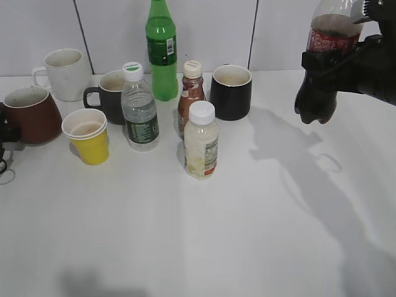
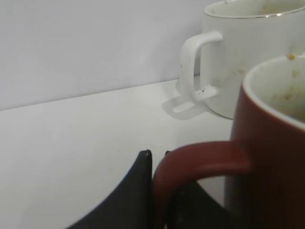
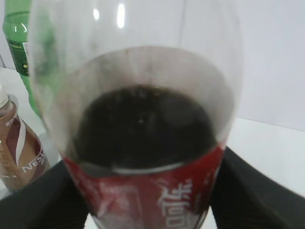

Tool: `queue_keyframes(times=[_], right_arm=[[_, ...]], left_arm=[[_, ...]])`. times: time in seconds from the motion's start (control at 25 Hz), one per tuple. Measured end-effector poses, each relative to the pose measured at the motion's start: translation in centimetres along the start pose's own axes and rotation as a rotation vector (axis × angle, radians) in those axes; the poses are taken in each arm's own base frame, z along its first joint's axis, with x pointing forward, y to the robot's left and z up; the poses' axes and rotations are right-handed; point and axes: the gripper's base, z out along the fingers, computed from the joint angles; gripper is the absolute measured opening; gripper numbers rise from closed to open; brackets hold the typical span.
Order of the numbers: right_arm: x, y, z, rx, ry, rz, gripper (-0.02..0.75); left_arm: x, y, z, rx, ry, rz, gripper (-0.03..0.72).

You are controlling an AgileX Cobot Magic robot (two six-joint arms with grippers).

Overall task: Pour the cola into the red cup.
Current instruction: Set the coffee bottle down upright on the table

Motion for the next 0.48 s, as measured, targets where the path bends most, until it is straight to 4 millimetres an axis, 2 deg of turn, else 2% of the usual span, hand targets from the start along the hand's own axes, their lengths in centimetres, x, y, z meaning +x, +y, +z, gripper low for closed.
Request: queue_keyframes(times=[0.36,0.48], right_arm=[[0.0,0.0,0.0,0.0,0.0,0.001,0.486],[0.0,0.0,0.0,0.0,0.0,0.002,0.486]], left_arm=[[0.45,-0.33,-0.67,0.004,0.014,-0.012,0.064],[0.54,-0.42,-0.79,0.007,0.018,-0.013,0.095]])
